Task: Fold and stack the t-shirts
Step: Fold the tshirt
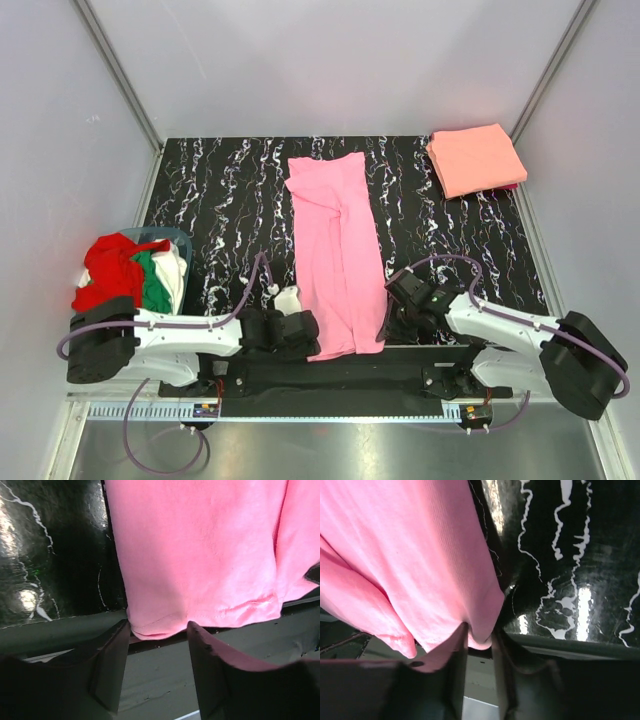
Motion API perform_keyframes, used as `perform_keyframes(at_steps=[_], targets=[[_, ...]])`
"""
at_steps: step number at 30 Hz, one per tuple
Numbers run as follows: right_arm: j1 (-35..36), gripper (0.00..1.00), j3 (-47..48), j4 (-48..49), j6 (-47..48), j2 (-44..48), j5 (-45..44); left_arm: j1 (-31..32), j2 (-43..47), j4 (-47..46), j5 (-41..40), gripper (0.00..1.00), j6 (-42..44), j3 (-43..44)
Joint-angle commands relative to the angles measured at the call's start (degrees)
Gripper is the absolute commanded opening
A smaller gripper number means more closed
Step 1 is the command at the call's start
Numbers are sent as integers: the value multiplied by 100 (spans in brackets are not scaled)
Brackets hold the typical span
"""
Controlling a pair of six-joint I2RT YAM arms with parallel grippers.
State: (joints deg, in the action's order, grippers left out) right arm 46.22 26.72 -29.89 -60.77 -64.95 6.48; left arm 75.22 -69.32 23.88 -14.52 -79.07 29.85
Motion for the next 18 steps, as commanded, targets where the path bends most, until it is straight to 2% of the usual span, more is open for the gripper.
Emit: perform_keyframes(at_steps=[1,3,5,6,7,8,9,18], targets=[[54,29,70,194,74,-237,-428,28,-125,-577,-15,51,23,-23],[54,24,96,220,118,-264,-481,36,-161,-499,-155,39,93,117],[54,13,123,247,162,-264,-525,37,-161,-411,-322,30,172,197],[54,10,149,247,180,-264,-525,37,-126,-384,-366,18,198,232],[54,2,158,238,197,-264,-525,37,-100,-340,-419,9,234,250],[54,0,175,212,206,-255,-525,28,-56,-314,-454,2,243,259],[63,0,184,177,206,-177,-508,36,-21,-261,-464,0,243,293],[880,0,596,-807,-426,632,-788,450,814,854,-657,0,-188,680]])
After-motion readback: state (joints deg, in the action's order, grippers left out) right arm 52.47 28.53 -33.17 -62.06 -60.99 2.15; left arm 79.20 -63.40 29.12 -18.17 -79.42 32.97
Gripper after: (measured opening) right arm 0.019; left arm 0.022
